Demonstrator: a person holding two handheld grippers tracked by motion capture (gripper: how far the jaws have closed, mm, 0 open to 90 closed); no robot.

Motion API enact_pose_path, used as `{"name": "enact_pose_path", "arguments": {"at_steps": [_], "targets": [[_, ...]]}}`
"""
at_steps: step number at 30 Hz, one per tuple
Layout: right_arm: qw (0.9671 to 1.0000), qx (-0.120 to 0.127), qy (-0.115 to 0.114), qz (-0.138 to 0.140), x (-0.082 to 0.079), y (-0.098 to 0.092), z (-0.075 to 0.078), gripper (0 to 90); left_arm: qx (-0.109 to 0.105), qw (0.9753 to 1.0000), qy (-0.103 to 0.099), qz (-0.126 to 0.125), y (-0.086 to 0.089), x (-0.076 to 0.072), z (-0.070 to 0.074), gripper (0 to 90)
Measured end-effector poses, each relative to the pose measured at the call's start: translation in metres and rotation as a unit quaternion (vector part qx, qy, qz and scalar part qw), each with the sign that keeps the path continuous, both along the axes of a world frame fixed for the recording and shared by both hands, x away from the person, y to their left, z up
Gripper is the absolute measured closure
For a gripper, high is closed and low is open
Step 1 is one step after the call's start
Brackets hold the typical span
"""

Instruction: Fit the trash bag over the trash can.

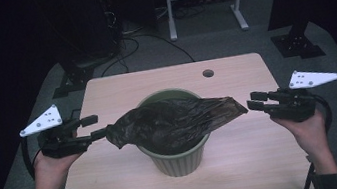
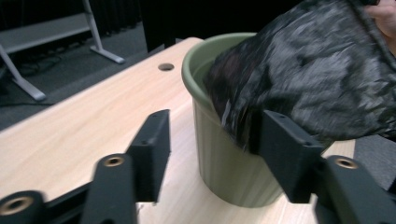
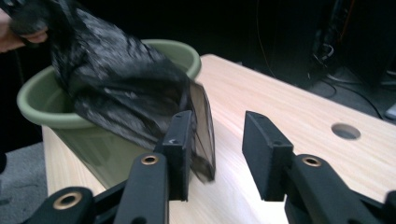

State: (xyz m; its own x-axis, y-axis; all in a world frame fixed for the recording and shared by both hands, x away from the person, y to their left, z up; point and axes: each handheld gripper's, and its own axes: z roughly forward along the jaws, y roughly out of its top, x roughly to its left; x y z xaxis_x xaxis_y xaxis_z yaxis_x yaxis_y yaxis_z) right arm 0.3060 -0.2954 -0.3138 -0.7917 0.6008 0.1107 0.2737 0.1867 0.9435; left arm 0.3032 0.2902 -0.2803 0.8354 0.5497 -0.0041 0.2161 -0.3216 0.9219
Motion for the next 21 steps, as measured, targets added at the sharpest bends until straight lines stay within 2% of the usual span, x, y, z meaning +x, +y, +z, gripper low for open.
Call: {"name": "enact_pose_path", "arguments": {"at_steps": [4,6,8,9,12,13,17,21], "targets": [[0.9999,0.002,-0.006,0.009,0.0,0.007,0.007,59.1,-0.005,0.9999,-0.011,0.002,-0.001,-0.001,0.008,34.9],[0.9996,-0.003,-0.013,0.024,0.003,0.02,0.013,57.8,-0.014,0.9997,-0.019,-0.007,-0.005,-0.001,0.016,33.4],[0.9995,-0.004,-0.014,0.028,0.004,0.024,0.015,57.1,-0.014,0.9996,-0.02,-0.012,-0.008,0.0,0.018,32.8],[0.999,-0.008,-0.016,0.041,0.007,0.035,0.019,56.6,-0.015,0.9994,-0.024,-0.021,-0.015,0.0,0.023,32.3],[0.9985,-0.01,-0.018,0.051,0.009,0.044,0.021,55.5,-0.017,0.9989,-0.028,-0.034,-0.024,0.001,0.028,30.9],[0.9976,-0.016,-0.019,0.065,0.012,0.056,0.024,53.1,-0.015,0.9984,-0.032,-0.044,-0.033,0.001,0.031,30.5],[0.9958,-0.031,-0.012,0.086,0.019,0.079,0.025,49.2,-0.01,0.9973,-0.033,-0.065,-0.054,0.004,0.036,29.2],[0.9944,-0.033,-0.01,0.1,0.024,0.094,0.025,48.5,-0.007,0.9961,-0.032,-0.082,-0.069,0.007,0.039,28.9]]}}
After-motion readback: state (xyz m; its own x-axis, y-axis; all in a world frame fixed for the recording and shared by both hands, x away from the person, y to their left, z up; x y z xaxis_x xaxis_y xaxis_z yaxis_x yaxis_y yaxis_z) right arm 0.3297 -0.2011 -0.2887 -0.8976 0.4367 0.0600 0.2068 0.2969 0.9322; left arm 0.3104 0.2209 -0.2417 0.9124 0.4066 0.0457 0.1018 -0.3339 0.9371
